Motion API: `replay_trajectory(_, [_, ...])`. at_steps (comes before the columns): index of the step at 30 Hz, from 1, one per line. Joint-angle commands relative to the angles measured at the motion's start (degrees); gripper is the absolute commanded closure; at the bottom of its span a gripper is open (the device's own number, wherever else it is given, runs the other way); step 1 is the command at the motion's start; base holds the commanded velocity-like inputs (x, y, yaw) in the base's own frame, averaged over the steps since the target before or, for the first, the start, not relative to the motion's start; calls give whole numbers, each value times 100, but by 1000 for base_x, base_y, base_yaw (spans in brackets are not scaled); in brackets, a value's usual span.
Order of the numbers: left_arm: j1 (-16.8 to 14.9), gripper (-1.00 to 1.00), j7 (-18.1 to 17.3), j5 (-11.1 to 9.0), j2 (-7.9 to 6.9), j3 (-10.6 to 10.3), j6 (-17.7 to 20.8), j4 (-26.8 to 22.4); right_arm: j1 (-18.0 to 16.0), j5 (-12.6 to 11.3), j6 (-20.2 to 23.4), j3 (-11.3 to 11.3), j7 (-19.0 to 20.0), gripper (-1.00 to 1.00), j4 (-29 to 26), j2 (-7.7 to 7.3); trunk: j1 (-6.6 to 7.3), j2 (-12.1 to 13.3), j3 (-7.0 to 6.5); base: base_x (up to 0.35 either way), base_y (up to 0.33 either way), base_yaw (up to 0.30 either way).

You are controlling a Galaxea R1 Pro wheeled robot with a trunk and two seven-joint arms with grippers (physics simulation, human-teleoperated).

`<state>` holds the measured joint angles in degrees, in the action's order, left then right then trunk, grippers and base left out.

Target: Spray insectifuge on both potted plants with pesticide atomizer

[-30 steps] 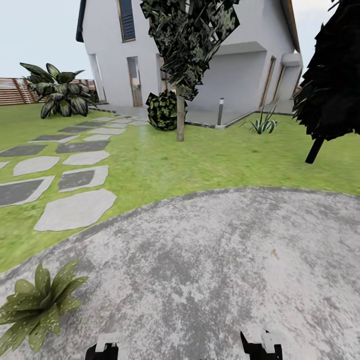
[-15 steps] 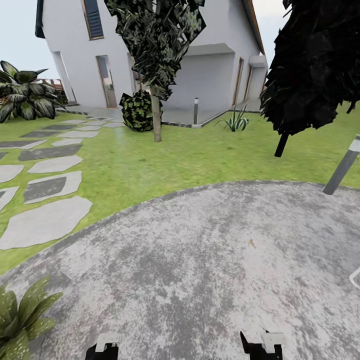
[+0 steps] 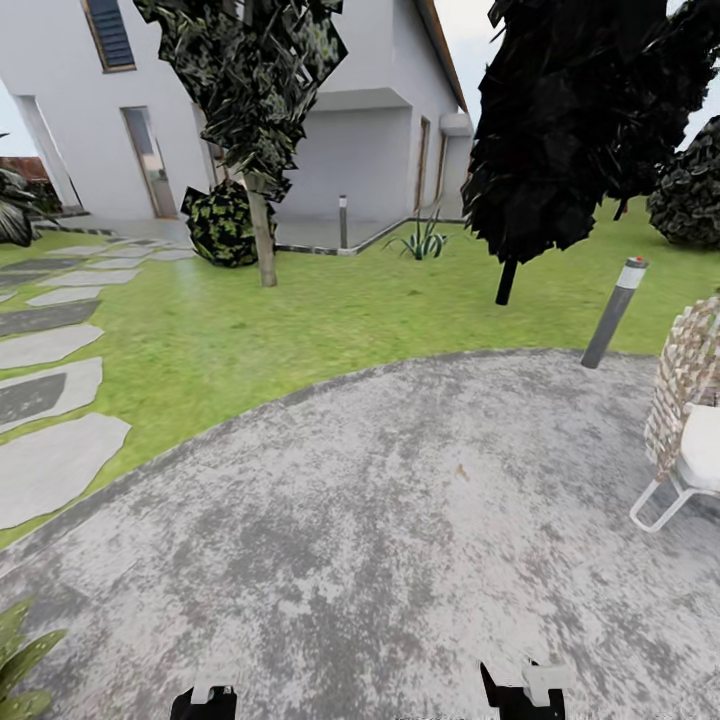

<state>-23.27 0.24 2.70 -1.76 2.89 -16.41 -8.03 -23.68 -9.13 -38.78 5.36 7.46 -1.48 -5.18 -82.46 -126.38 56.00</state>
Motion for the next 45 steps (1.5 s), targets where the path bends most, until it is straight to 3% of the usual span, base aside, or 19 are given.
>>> replay_trajectory(1, [-2,100,2,29,0,29,-20,3,-5,-63,-16,44,28,-100,7,-1,1,-2,5,0,0,-300])
replay_trajectory(45, [-2,100,-4,38,0,27,-18,3,-5,-63,-16,44,28,-100,7,-1,1,-2,5,0,0,-300])
